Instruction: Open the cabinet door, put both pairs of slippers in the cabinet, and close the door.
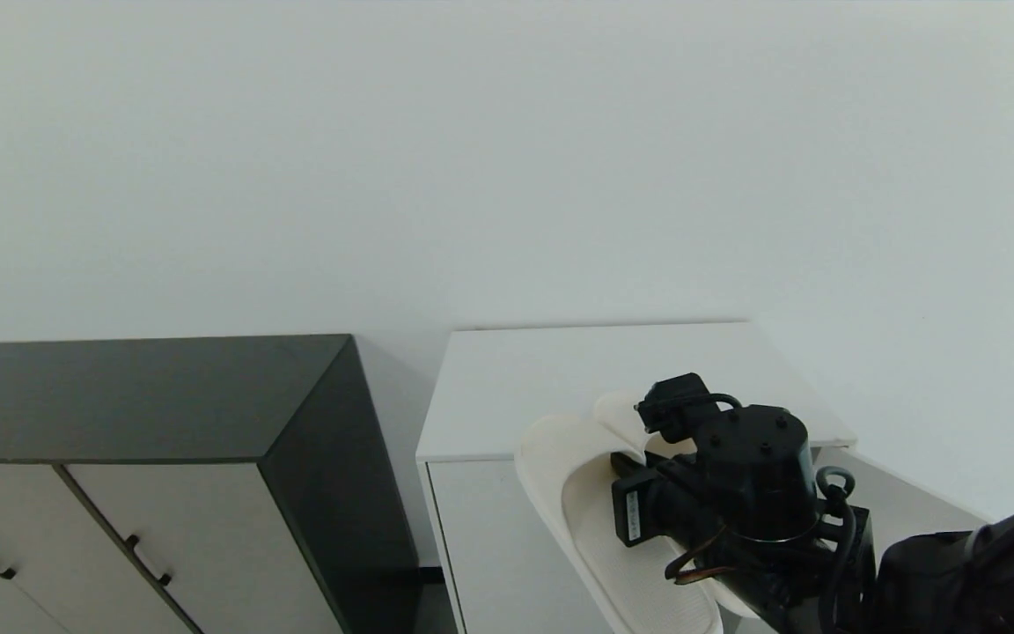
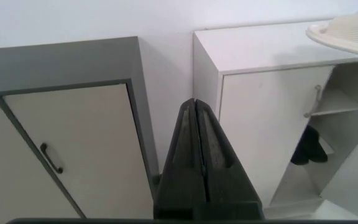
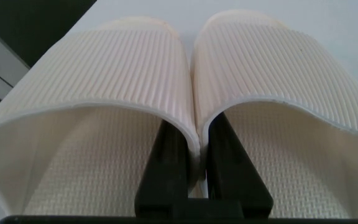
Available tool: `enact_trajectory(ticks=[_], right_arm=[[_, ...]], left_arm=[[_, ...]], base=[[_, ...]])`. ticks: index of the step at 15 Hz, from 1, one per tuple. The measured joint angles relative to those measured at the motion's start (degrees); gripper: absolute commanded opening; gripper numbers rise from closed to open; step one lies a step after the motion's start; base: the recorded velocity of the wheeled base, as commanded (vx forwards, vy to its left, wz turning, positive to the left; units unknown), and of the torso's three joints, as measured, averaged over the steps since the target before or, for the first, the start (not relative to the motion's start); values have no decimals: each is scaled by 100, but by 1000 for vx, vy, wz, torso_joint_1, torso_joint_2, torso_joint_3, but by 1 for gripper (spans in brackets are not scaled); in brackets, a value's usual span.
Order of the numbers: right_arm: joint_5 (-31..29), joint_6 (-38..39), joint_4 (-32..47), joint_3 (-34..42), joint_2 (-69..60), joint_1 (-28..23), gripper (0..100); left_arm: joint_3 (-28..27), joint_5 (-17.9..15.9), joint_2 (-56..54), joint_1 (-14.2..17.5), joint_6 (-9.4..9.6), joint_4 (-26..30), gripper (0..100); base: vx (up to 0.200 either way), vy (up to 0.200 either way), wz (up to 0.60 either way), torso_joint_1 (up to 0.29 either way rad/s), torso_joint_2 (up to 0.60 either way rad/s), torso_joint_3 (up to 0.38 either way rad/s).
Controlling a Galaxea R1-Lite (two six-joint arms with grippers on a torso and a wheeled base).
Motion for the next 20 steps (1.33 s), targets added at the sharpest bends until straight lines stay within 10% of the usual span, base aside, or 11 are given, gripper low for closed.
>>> enact_trajectory(ticks=[20], right_arm=[[-112, -35, -295, 149, 122, 10, 0]], left_arm=[[0, 0, 0, 0, 0, 0, 0]], base=[[0, -50, 0, 0, 0, 1]])
